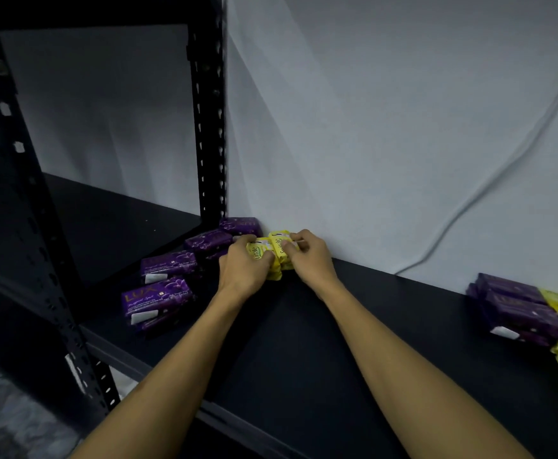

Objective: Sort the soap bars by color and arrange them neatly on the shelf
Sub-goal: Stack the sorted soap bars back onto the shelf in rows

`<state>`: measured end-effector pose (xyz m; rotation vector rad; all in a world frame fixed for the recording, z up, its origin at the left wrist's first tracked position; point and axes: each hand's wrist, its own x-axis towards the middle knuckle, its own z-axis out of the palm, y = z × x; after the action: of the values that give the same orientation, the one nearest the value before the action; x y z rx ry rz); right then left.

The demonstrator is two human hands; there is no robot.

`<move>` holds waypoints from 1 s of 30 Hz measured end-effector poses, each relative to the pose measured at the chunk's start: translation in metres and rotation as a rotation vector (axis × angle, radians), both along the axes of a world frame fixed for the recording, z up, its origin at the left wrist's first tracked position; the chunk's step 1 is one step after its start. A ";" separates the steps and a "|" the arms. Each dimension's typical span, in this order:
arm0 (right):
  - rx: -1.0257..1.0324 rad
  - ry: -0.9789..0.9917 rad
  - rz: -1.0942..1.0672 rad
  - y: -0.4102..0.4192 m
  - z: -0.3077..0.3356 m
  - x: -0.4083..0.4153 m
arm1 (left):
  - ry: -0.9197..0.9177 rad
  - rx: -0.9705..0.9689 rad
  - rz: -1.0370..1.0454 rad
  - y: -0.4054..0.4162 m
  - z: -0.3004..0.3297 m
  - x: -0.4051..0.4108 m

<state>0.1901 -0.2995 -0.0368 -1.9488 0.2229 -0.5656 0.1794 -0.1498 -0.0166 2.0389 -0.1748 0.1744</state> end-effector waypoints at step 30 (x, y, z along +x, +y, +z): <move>-0.566 0.403 0.250 -0.096 0.063 -0.223 | -0.037 0.504 -0.494 -0.072 0.024 -0.113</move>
<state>-0.0332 -0.3956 0.0259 -2.5870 0.0673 -0.0585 0.0666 -0.2221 0.0076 2.4138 -0.8028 -0.1583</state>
